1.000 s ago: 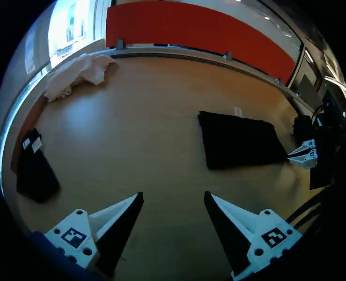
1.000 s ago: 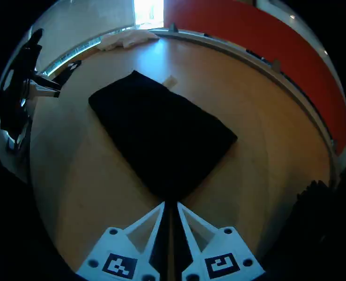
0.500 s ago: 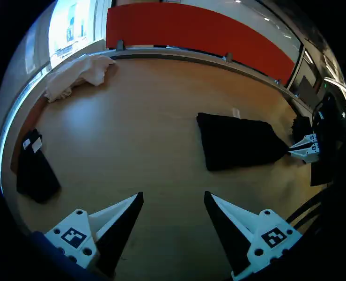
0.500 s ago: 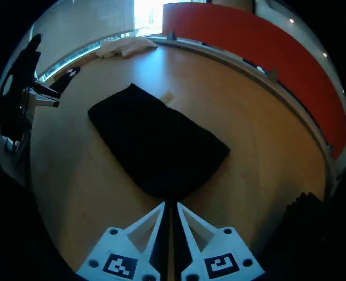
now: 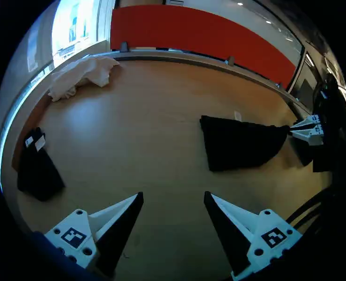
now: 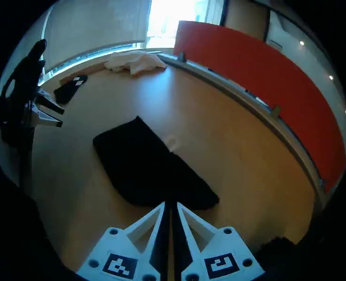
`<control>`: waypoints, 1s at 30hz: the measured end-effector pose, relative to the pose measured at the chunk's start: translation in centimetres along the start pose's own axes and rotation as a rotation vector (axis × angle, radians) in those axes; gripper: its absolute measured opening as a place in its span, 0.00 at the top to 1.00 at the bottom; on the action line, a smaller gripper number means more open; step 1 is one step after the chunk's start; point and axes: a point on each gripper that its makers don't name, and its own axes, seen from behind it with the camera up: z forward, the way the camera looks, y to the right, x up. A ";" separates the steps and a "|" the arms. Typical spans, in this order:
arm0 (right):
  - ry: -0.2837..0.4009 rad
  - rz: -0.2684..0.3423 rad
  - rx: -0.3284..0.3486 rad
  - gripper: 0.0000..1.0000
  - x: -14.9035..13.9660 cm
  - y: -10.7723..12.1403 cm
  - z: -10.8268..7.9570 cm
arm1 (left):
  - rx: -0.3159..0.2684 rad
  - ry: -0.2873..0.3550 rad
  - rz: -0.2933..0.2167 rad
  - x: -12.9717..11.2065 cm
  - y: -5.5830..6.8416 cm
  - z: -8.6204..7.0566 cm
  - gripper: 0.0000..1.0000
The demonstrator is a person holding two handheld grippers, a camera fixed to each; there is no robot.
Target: Fold towel
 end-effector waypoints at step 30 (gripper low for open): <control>0.072 -0.128 0.061 0.97 8.6 -2.7 2.6 | 0.003 0.025 -0.036 0.2 -1.4 -0.9 0.04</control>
